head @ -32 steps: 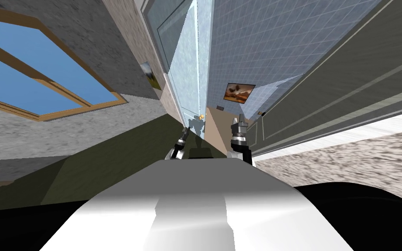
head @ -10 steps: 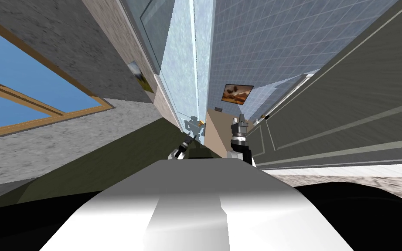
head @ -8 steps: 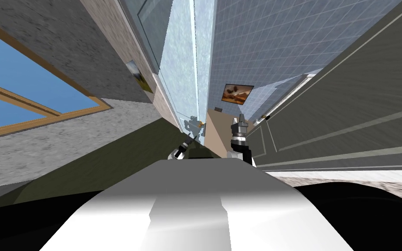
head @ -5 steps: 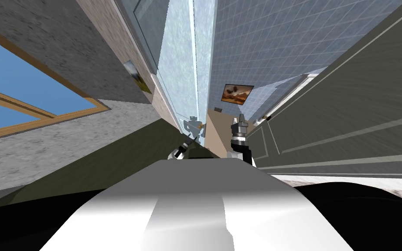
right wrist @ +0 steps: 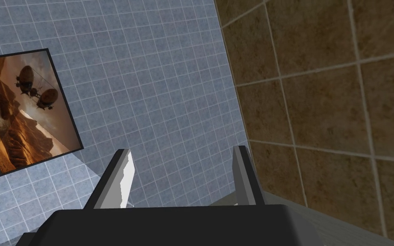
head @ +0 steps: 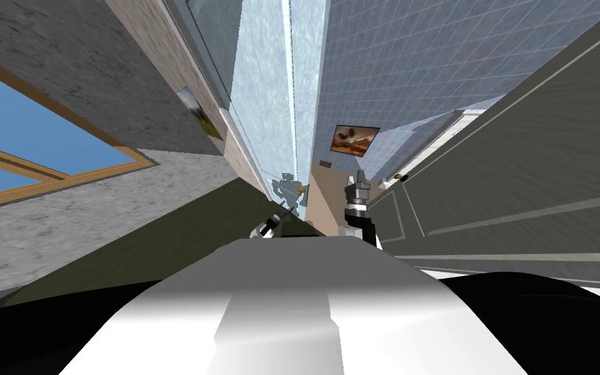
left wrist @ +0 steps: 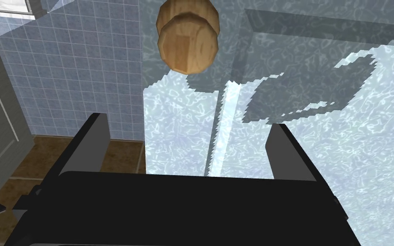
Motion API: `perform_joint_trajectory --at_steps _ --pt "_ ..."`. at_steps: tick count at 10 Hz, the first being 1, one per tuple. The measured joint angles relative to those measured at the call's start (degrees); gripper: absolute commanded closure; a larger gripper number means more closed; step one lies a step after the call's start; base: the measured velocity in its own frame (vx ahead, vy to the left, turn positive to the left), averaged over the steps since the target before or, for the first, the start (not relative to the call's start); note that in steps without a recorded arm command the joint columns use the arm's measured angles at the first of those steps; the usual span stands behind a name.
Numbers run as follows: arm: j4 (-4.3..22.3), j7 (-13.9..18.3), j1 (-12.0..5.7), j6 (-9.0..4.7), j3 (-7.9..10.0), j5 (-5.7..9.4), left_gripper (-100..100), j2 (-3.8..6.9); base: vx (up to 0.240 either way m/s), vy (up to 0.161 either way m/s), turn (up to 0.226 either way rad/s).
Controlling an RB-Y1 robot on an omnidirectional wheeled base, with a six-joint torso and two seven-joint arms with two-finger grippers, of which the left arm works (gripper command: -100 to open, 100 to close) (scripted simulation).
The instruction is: Push the door open
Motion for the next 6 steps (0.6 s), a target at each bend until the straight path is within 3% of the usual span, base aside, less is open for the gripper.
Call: perform_joint_trajectory --at_steps 6 --pt "0.23 -0.75 -0.16 0.78 0.57 0.28 -100 -0.9 0.171 -0.112 -0.029"
